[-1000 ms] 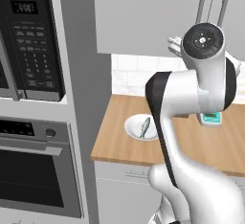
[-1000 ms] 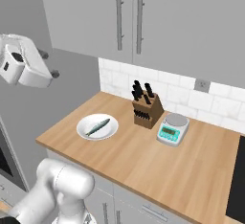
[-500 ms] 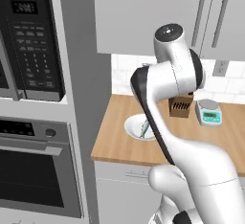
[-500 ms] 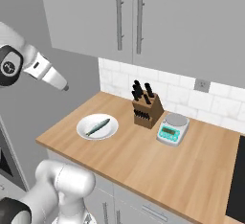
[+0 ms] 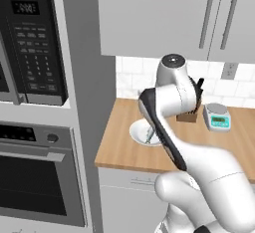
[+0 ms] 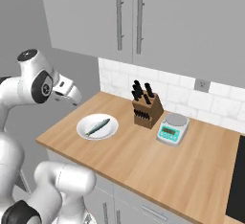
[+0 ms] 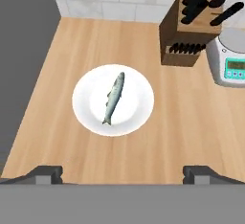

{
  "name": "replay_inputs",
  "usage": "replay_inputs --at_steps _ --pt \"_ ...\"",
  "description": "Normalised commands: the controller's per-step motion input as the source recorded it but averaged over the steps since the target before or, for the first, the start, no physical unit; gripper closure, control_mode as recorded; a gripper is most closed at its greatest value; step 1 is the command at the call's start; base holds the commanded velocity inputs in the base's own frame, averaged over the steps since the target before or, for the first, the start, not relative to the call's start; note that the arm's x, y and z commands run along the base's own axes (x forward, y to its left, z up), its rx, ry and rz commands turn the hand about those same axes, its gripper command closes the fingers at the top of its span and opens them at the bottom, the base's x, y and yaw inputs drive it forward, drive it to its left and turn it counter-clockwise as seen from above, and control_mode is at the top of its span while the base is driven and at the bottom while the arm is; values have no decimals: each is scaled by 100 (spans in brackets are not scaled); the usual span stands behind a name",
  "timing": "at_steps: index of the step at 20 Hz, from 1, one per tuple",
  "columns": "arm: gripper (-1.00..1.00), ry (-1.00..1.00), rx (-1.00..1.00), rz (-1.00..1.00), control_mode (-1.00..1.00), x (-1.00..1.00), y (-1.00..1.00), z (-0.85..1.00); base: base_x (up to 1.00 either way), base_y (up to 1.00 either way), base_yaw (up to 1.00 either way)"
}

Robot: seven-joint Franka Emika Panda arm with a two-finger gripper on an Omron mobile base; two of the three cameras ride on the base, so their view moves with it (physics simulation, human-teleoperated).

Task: Pick up the knife from the drawer and place it on the cutting board. Then place the meat from the plate to the cutting board.

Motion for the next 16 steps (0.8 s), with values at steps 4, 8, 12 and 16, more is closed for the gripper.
replay_inputs --at_steps 4,8,12,16 --pt "-100 4 6 11 -100 79 1 -100 0 0 0" --pt "-100 0 0 0 -100 81 0 -99 0 0 0" --pt "-100 10 0 -1 -100 70 -11 -79 0 0 0" --pt "-100 18 5 -3 -100 42 -28 -70 0 0 0"
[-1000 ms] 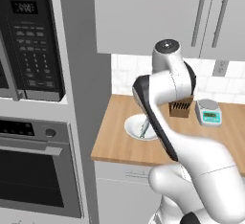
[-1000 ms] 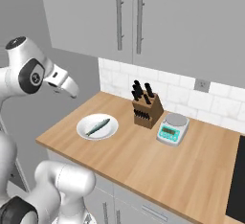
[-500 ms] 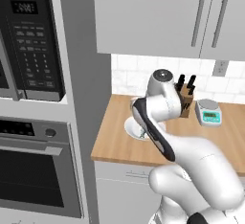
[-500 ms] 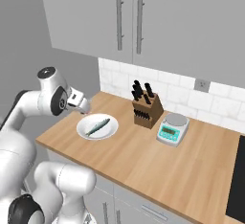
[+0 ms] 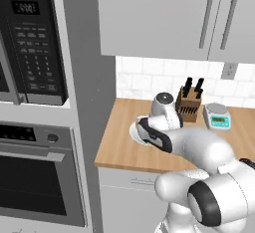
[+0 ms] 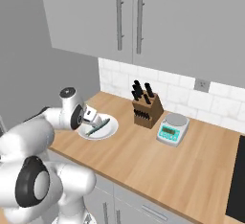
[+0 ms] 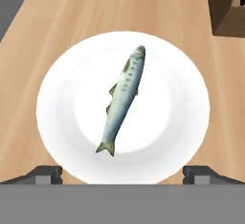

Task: Pick up the knife from the drawer and place it on the cutting board. Then place the meat from the plate to the cutting board.

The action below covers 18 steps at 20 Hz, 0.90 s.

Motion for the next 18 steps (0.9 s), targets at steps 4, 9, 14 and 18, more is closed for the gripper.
replay_inputs --at_steps 4,9,14,18 --pt "-100 16 14 -3 -100 69 -22 -39 0 0 0" --pt "-100 14 10 -1 -100 93 0 -42 0 0 0" --pt "-100 17 1 -2 -100 59 0 -54 0 0 0" --pt "-100 11 0 -5 -100 26 0 -58 0 0 0"
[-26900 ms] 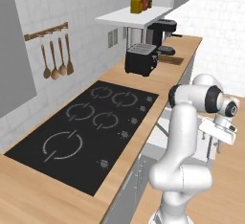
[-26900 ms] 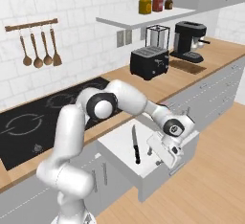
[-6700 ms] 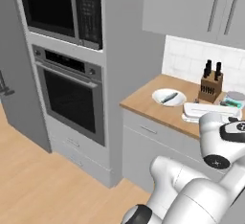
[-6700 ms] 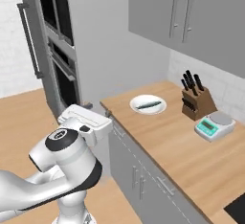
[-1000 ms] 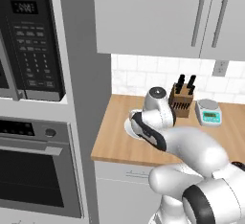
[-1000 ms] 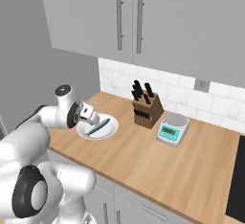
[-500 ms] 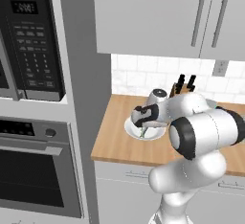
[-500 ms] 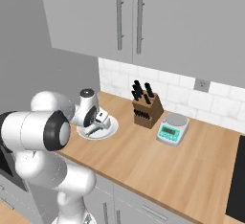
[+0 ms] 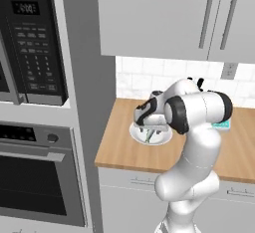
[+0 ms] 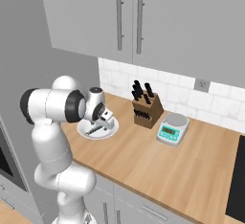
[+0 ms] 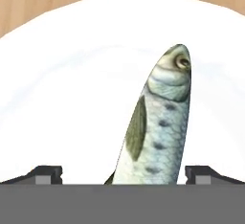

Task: Pick up the knife from the drawer and place it on the cutting board. Then place the meat from the plate to the cutting board.

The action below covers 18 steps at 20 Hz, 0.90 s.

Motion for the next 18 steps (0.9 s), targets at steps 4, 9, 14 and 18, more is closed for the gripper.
replay_inputs --at_steps 4,9,14,18 --pt "100 6 0 -1 -100 3 0 -63 0 0 0" --pt "100 0 0 0 -100 -26 0 -43 0 0 0" --pt "100 -2 0 -1 -100 -31 0 -5 0 0 0" --pt "100 -6 3 0 -100 -36 0 81 0 0 0"
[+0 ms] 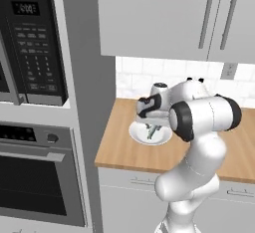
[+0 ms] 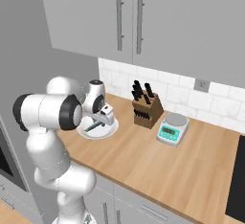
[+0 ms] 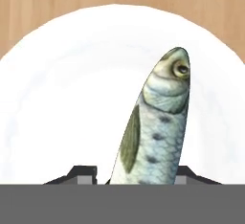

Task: Pick up the knife from the drawer and place it on the cutting board. Then place the meat from the plate to the cutting board.

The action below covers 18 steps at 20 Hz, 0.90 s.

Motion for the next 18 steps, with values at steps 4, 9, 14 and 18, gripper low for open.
replay_inputs --at_steps 4,9,14,18 --pt "100 -6 4 -3 -100 -58 0 100 0 0 0" --pt "100 0 0 -7 -100 -99 0 90 0 0 0" --pt "100 -2 0 -11 -100 -100 -3 100 0 0 0" --pt "100 0 0 -9 -100 -100 -2 91 0 0 0"
